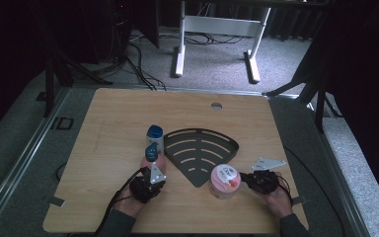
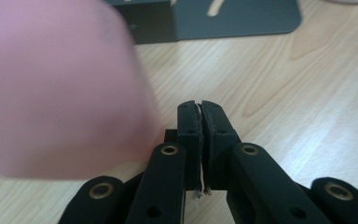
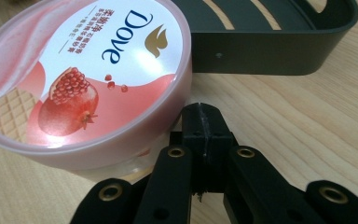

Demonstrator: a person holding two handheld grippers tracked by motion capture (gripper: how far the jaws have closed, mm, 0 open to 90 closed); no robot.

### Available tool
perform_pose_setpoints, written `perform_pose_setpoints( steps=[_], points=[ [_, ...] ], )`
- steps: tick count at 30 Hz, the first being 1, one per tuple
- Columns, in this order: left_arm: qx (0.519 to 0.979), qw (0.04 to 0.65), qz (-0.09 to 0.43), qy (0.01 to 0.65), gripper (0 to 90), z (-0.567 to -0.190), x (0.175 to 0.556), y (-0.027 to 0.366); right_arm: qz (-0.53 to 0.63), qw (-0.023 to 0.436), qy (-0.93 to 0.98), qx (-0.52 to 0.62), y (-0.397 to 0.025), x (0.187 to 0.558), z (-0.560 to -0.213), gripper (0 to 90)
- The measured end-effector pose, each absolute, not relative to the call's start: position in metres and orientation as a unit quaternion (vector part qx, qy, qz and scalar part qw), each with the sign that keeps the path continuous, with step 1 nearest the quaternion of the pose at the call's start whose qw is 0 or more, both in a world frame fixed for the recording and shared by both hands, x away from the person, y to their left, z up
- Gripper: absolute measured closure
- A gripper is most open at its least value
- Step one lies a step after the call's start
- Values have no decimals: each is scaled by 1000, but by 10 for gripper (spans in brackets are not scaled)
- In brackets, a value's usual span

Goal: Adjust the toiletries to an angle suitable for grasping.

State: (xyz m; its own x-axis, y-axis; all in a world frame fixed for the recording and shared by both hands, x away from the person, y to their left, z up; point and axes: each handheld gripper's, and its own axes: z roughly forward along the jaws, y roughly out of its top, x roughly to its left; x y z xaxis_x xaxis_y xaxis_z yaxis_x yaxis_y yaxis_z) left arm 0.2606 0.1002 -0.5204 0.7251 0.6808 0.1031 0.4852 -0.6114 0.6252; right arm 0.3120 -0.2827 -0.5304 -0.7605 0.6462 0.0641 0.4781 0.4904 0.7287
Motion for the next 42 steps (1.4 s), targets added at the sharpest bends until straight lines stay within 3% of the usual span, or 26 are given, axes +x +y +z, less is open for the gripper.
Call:
perform_pose_setpoints(
  steps=[8,24,42],
  points=[
    [890,326,130,292,794,-522,261,78,380,104,862,317,-277,306,-531,900],
    [889,388,70,231,534,-527,272,39,382,91,878,275,-271,297,-531,900],
    [891,403,44,203,471,-530,279,24,380,81,887,249,-270,294,-532,894]
  ],
)
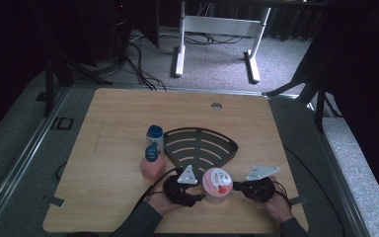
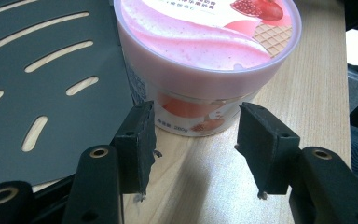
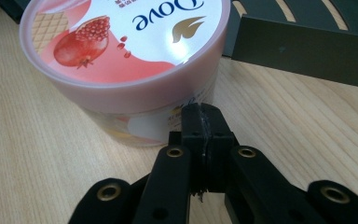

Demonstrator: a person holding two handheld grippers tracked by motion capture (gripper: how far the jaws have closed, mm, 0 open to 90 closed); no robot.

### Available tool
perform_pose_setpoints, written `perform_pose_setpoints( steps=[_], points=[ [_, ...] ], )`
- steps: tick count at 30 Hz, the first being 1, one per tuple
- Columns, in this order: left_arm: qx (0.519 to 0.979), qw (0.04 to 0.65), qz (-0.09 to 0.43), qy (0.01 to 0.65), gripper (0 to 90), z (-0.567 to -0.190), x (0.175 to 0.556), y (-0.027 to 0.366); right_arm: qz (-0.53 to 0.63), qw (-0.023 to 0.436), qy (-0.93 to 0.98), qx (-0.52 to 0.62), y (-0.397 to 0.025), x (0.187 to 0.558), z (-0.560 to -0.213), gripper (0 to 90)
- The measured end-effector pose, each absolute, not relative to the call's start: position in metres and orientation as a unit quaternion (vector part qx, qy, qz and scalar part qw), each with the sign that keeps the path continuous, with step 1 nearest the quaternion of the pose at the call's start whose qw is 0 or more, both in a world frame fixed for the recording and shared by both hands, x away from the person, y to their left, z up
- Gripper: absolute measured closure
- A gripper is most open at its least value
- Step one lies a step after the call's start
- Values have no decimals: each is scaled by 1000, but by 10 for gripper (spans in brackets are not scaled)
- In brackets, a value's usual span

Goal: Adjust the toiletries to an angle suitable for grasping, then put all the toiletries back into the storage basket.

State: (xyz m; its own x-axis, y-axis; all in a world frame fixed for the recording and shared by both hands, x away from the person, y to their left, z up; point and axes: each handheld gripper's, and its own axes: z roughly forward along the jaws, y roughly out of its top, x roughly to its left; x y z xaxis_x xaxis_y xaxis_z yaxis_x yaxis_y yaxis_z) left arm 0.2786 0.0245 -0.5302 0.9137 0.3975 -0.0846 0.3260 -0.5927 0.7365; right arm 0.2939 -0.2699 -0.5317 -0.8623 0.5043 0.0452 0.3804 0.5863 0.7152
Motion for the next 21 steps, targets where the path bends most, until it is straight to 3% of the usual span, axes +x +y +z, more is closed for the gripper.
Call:
perform_pose_setpoints(
  steps=[6,10,21],
  points=[
    [892,404,34,202,449,-532,281,23,381,77,889,242,-274,294,-531,778],
    [891,405,30,201,444,-534,283,21,377,77,893,233,-276,292,-530,651],
    [895,404,39,184,380,-534,284,16,375,50,905,193,-275,286,-532,480]
  ],
)
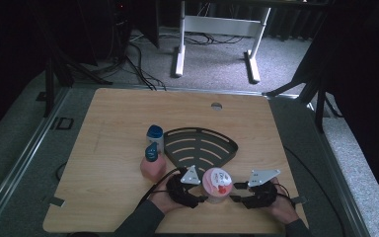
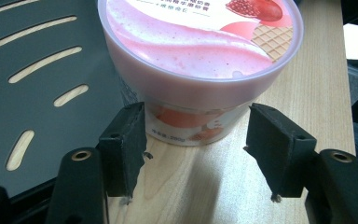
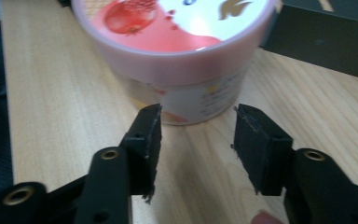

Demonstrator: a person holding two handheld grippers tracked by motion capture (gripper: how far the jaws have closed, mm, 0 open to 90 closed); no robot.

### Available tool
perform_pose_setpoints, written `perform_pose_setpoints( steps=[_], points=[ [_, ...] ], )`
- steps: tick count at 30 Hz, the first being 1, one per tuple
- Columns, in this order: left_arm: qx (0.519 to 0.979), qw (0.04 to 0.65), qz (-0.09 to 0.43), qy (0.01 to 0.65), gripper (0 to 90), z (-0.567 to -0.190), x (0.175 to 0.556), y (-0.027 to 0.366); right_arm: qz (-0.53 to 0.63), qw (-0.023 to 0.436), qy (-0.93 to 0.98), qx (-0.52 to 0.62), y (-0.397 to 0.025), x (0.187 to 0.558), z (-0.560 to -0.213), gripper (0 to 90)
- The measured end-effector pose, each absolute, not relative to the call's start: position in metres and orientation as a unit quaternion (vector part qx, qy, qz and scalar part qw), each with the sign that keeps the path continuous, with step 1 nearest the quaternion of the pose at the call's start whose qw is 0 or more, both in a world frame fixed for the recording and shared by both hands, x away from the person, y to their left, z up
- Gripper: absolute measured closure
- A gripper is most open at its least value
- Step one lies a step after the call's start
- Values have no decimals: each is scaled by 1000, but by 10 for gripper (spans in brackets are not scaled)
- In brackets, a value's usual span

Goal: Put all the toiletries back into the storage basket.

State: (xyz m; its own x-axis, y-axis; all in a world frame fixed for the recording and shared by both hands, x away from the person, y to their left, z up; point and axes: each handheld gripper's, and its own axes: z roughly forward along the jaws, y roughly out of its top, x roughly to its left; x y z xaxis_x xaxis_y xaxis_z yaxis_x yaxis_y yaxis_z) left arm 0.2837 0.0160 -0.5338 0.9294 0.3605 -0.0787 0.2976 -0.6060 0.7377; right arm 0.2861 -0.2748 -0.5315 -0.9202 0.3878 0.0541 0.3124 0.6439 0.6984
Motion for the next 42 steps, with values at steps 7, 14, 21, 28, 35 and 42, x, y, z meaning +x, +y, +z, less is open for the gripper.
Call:
perform_pose_setpoints(
  steps=[7,14,21,28,35,42],
  points=[
    [892,412,42,178,336,-535,285,15,380,50,909,162,-264,284,-531,357],
    [895,410,49,169,279,-537,286,12,391,48,905,162,-263,287,-531,289],
    [893,417,51,159,224,-538,289,10,396,43,903,160,-257,292,-532,185],
    [893,420,54,151,205,-537,290,9,384,52,909,152,-251,294,-532,164],
    [895,418,57,144,174,-536,293,6,383,56,912,138,-248,297,-532,128],
    [900,410,66,136,170,-533,293,3,385,63,911,133,-248,298,-528,121]
  ],
)
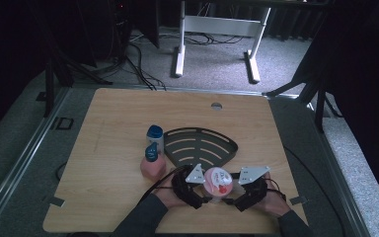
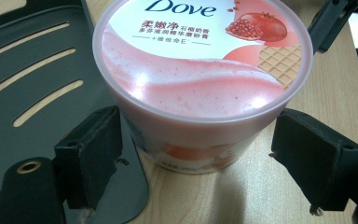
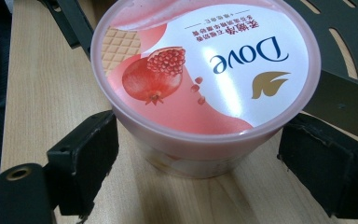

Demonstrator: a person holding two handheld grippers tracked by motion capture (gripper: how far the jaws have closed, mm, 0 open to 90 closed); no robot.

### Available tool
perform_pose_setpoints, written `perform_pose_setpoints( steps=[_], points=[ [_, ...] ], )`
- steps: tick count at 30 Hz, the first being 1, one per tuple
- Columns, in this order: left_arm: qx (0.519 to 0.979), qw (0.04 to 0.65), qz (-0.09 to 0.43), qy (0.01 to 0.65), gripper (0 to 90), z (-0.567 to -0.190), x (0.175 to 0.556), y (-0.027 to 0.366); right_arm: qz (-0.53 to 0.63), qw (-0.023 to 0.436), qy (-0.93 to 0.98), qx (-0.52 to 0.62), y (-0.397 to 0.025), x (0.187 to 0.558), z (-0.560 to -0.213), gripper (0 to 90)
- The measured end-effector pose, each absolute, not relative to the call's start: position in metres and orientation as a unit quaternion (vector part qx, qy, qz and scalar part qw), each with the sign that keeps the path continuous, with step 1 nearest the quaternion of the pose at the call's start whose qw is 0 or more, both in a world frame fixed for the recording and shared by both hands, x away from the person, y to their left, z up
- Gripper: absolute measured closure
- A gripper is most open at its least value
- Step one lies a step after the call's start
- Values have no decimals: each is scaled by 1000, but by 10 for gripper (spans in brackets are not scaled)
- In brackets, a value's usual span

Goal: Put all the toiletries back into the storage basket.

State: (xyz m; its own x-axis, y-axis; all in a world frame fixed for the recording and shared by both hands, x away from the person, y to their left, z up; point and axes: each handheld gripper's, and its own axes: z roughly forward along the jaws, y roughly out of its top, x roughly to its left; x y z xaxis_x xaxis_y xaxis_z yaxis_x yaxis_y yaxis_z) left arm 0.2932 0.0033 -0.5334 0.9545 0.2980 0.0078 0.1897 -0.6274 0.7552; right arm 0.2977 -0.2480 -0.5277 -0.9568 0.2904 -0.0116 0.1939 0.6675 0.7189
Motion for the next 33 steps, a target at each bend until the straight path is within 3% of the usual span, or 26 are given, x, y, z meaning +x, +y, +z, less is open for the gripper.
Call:
perform_pose_setpoints(
  steps=[33],
  points=[
    [905,395,80,138,171,-527,286,-2,374,65,915,138,-246,294,-524,113]
  ],
)
